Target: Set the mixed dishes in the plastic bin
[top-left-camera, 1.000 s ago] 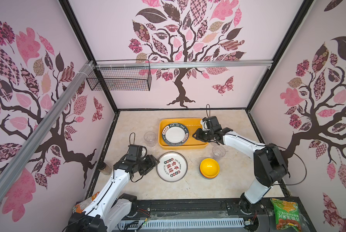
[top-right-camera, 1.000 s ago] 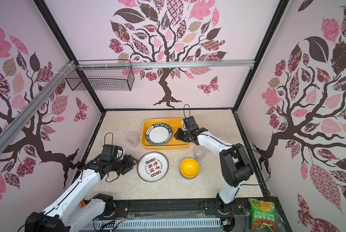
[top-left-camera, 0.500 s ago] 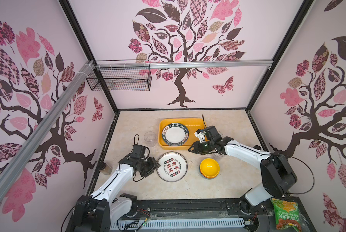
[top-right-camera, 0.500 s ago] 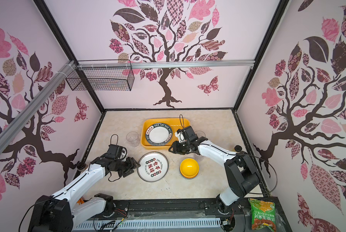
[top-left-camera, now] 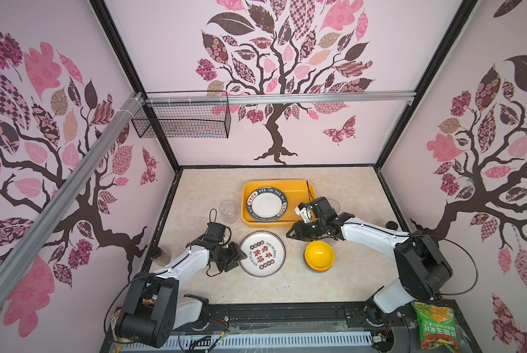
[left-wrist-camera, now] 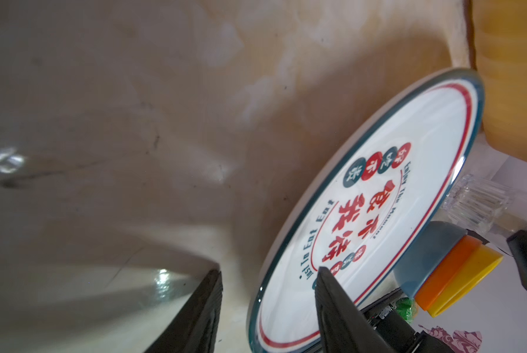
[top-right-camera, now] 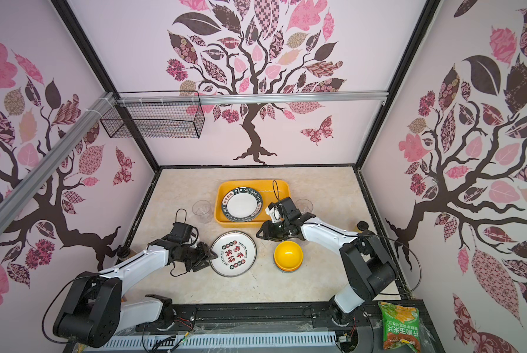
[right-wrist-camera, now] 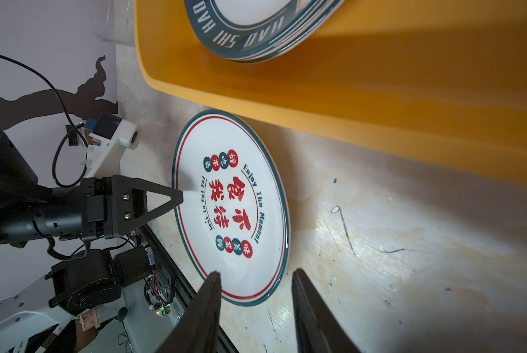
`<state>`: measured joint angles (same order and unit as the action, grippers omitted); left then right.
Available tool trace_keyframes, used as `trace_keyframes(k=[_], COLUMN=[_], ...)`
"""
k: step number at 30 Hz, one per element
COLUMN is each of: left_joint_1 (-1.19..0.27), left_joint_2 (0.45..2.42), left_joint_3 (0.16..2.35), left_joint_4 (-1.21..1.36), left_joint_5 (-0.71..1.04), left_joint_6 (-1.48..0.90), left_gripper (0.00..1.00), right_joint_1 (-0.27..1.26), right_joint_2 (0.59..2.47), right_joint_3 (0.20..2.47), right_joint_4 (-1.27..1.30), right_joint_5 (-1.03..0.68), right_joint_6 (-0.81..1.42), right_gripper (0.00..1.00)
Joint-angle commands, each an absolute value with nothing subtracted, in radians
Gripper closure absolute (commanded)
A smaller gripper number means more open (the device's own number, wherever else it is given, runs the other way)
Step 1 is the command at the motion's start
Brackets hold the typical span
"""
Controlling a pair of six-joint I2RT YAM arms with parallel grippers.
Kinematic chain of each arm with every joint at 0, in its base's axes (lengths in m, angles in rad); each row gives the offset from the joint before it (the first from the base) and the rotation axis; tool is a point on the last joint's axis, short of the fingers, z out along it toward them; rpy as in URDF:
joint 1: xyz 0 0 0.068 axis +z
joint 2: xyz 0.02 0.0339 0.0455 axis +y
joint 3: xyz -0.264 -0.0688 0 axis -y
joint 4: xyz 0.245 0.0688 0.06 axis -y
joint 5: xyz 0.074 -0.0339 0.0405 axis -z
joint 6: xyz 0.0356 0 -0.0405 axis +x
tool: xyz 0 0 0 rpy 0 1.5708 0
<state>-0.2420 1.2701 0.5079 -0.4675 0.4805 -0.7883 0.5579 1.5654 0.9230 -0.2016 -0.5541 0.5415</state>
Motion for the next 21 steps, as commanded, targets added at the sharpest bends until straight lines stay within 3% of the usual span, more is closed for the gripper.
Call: trace_keyframes(k=[1,9,21], left_joint_1=[-0.244,-0.238,-0.235], left_joint_2=[1.305,1.354,1.321], left_joint_3=[0.482,0.485,0.492], left_joint_4=[-0.392,-0.375,-0.419], left_joint_5=[0.506,0.517,0.497], left_joint_6=[-0.789,-0.78,-0.772], left_gripper=[0.51,0.65,0.78], right_joint_1=[0.561,0.562,0.561], right_joint_2=[1.534,1.544,1.56], right_joint_3=[0.952,0.971,0.983], right_joint_4=[-0.213,-0.221,-0.237], right_joint_5=[-0.556,-0.546,-0.516], right_joint_6=[0.534,0.534,0.52], right_gripper=[0.58,0.58,0.58])
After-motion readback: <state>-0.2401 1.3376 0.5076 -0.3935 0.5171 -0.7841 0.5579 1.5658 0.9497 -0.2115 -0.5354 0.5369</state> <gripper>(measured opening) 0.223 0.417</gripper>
